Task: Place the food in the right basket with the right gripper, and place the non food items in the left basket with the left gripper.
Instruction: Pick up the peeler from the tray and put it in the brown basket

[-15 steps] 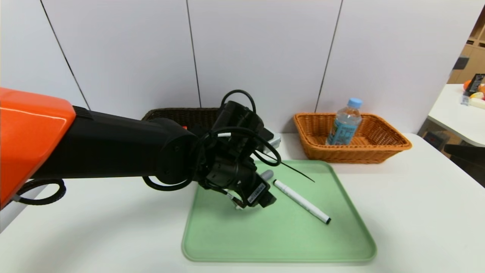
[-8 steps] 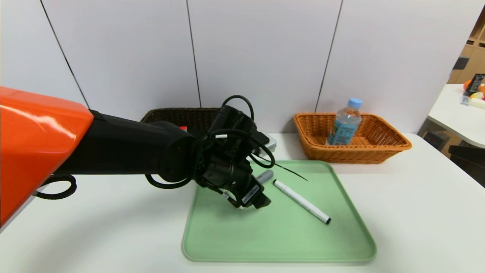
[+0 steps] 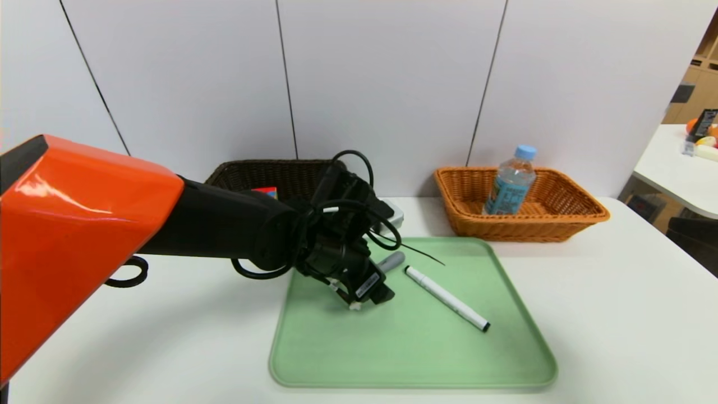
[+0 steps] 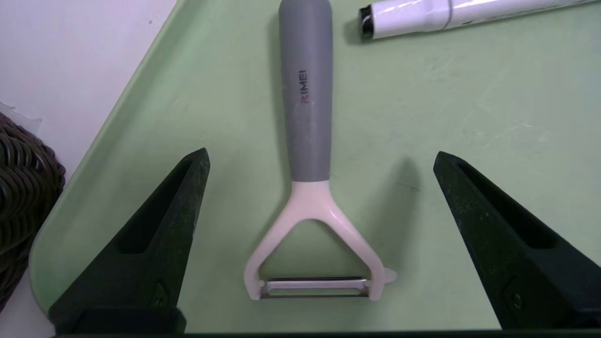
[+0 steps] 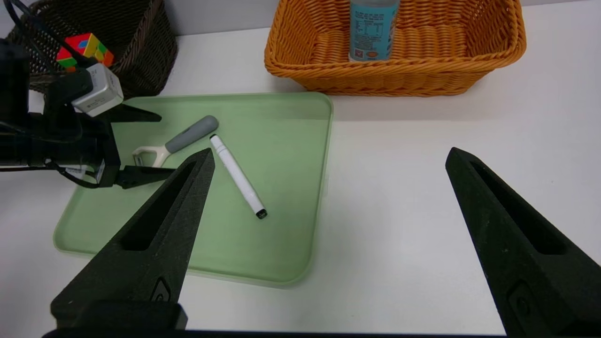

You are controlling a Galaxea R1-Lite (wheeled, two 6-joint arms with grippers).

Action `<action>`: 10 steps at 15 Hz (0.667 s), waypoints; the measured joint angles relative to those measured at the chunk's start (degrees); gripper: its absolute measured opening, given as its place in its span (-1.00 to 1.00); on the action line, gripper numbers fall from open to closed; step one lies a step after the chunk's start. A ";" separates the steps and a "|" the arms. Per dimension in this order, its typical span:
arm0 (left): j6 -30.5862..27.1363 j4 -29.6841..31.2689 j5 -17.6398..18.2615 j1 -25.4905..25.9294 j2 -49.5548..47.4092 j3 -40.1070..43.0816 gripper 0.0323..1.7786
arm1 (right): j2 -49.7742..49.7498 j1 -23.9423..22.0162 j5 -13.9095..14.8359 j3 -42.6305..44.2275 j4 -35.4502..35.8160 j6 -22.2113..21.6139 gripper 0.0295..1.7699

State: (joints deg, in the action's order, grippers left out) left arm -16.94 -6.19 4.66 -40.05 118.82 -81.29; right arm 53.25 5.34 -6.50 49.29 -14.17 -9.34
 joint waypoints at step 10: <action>0.61 0.13 -0.12 0.09 1.96 -0.29 0.90 | 0.00 0.09 -0.85 -0.59 0.44 0.00 0.92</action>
State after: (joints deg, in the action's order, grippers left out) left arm -16.34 -6.06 4.53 -39.96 120.78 -81.58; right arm 53.25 5.42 -7.35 48.70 -13.73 -9.34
